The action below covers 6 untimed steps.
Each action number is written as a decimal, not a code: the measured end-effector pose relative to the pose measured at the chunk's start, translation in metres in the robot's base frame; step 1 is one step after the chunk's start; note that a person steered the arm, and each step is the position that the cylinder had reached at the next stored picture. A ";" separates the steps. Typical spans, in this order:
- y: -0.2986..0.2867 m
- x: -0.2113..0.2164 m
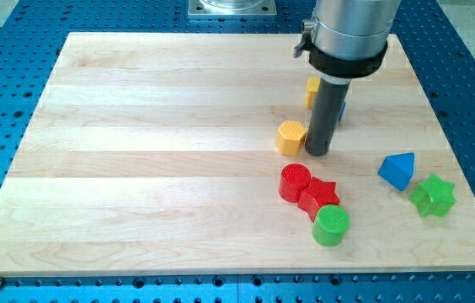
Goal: Move the red blocks to the bottom left of the yellow hexagon
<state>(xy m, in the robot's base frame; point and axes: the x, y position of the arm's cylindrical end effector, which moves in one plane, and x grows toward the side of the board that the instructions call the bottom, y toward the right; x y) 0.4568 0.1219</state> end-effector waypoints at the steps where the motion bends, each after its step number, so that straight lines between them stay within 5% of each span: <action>1: 0.013 0.049; 3: -0.008 0.104; 6: -0.121 0.087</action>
